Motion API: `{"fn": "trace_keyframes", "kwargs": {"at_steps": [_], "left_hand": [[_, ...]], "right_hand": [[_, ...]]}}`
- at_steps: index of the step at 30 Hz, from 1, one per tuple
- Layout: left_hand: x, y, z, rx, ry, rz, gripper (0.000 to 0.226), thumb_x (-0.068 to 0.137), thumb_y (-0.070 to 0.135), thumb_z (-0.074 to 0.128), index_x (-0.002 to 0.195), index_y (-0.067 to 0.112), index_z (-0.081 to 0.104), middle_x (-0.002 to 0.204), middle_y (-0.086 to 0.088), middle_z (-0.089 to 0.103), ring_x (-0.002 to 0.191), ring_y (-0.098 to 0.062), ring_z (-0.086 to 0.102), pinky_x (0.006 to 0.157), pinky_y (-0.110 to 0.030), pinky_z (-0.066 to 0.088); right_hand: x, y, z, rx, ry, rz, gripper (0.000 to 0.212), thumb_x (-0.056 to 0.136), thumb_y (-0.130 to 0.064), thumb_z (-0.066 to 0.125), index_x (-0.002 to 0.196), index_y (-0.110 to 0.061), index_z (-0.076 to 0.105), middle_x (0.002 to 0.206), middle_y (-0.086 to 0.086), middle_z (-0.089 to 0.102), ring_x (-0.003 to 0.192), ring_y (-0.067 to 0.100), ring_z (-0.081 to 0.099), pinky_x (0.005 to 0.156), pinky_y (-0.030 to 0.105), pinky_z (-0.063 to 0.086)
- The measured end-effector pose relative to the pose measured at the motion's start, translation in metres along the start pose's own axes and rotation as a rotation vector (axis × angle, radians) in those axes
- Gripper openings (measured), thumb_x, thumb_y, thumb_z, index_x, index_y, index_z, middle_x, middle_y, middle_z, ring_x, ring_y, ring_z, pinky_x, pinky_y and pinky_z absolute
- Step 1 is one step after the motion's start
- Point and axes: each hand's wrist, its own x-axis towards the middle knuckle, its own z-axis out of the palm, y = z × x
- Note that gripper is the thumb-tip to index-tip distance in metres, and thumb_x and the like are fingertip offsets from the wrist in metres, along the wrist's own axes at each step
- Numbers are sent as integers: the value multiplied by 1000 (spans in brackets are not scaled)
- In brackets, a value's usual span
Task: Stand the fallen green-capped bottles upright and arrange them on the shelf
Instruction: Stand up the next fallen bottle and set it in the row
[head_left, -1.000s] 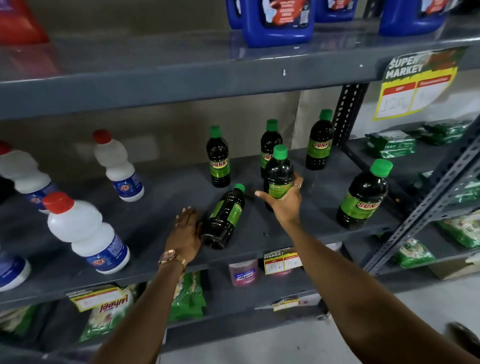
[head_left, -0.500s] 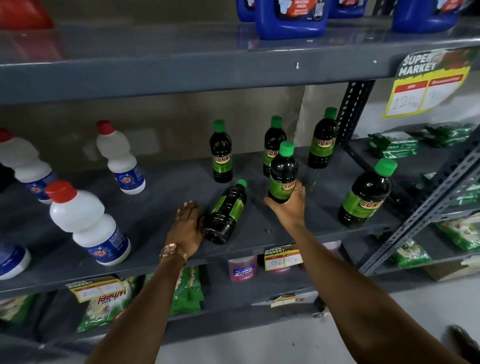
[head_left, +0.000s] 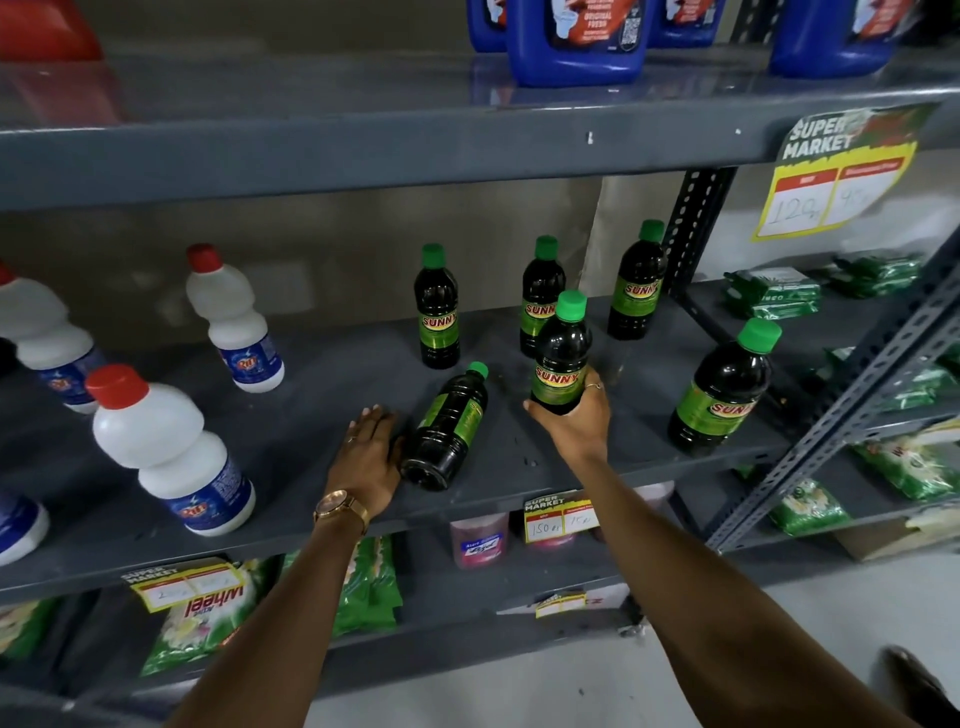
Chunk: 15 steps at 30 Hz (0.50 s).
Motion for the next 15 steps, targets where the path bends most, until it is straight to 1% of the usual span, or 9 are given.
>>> {"fn": "trace_keyframes", "kwargs": {"at_steps": [2,6,9,11,13,14,15], "left_hand": [[0,-1,0,-3,-8,9,45,98,25,39,141,13,35,155,-13,27,146,-26,16,122,-39,10],[-2,-3,0,-17,-7,20,44,97,23,40,140,13,37,154,-14,28,146,-27,17,122,-39,10],[-2,-4,-1,-14,-2,20,44,97,23,41,140,12,36,154,-14,28,146,-27,18,122,-39,10],[-2,-5,-1,-13,-4,24,45,97,23,40,141,12,35,154,-13,28,146,-27,17,122,-39,10],[-1,-6,-1,-11,-8,23,46,97,23,40,142,13,34,155,-13,26,146,-26,16,122,-39,9],[-1,-8,-1,-12,-7,21,46,97,23,40,142,13,33,155,-13,26,146,-26,16,122,-39,9],[-1,-9,-1,-13,-4,20,46,97,23,40,142,12,33,155,-13,26,146,-27,16,122,-39,10]], "right_hand": [[-3,-1,-2,15,8,1,77,61,-18,87,129,-14,50,118,4,62,111,22,59,98,40,49],[-16,1,-12,20,23,28,81,62,-19,86,132,-17,45,115,-1,64,107,17,59,97,33,47],[-33,7,-27,25,49,14,76,62,-20,87,127,-16,49,102,-8,64,94,10,62,87,25,50],[-45,11,-37,22,46,5,73,62,-21,86,126,-16,51,104,-6,65,94,10,63,82,16,48],[-54,14,-45,27,40,-10,68,63,-21,86,123,-19,53,104,-5,66,93,4,63,76,4,45],[-57,14,-47,28,31,-14,66,63,-21,85,122,-22,54,103,-5,66,93,1,62,74,2,44],[-60,13,-49,24,17,-14,65,64,-21,85,121,-24,53,104,-5,67,94,1,63,74,3,45]]}}
